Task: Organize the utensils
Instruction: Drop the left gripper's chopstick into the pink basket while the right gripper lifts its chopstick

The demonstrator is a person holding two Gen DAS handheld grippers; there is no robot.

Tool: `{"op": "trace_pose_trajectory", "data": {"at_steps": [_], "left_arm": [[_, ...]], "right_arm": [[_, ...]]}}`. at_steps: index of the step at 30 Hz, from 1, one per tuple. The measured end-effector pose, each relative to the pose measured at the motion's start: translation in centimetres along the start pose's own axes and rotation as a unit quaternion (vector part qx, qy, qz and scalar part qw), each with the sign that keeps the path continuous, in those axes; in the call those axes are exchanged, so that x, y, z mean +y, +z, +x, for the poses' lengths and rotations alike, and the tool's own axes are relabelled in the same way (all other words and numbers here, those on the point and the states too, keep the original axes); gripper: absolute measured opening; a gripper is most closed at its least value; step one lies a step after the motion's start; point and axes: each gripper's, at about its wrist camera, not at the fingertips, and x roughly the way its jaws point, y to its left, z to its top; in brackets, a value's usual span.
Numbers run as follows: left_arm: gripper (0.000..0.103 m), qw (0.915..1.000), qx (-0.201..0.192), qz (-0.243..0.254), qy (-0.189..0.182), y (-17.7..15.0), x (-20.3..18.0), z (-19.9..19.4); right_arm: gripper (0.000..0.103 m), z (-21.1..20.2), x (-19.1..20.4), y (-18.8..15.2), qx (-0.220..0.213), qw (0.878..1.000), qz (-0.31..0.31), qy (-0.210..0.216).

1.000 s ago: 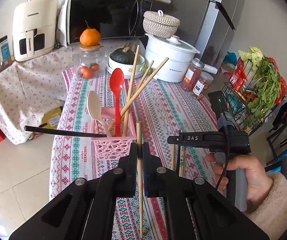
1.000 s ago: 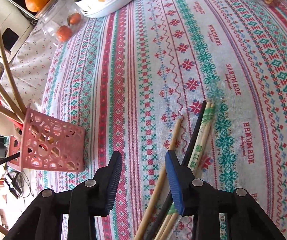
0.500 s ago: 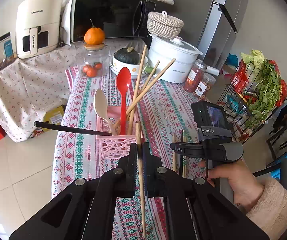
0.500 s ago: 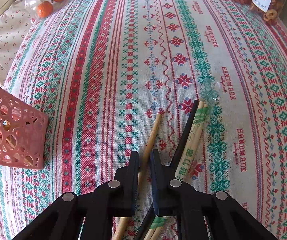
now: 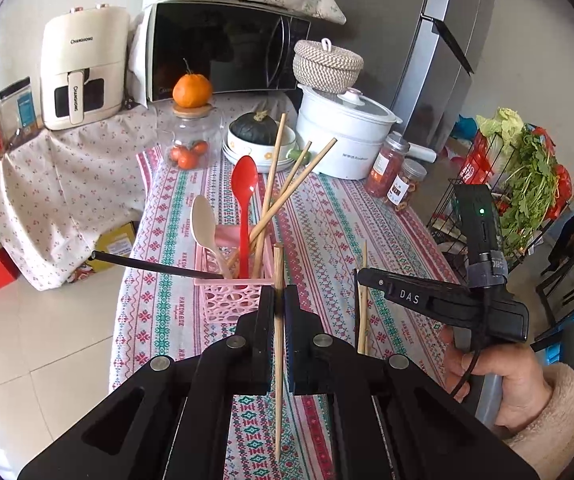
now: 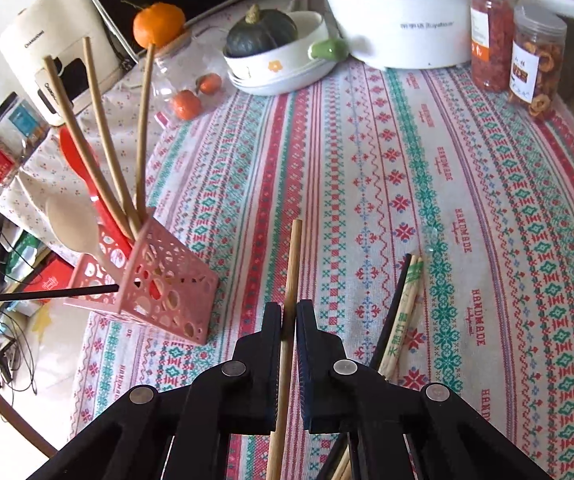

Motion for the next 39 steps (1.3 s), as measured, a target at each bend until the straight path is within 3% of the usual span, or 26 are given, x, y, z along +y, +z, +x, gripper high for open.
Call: {"op": "trace_pose_trajectory", "data": {"at_steps": [12,20,31,39], "left_arm": [[0.004,0.9969,-0.079,-0.002,-0.004,0.6,-1.1,-5.0],[0.004,0.9895,-0.144,-0.015,0.004,1.8,-1.2,-7.4],[0.004,0.9723,-0.220,-0.077,0.022,3.6,0.2,-8.7],[0.004,0.9586,-0.265,-0.081,0.066,4.5,0.6,-7.3]], "right_arm": [[0.006,-8.7,1.9,-1.0,-0.125,0.991,-0.045,0.015],[0.005,-12.9,3.6,-0.8,-0.185,0.980,-0.064,0.025],[0.005,-13.9,3.9,-0.2,-0.205,0.975,-0.079,0.038],[0.005,-13.9,2.9,0.4,-0.212,0.974,-0.065,0.053]]}}
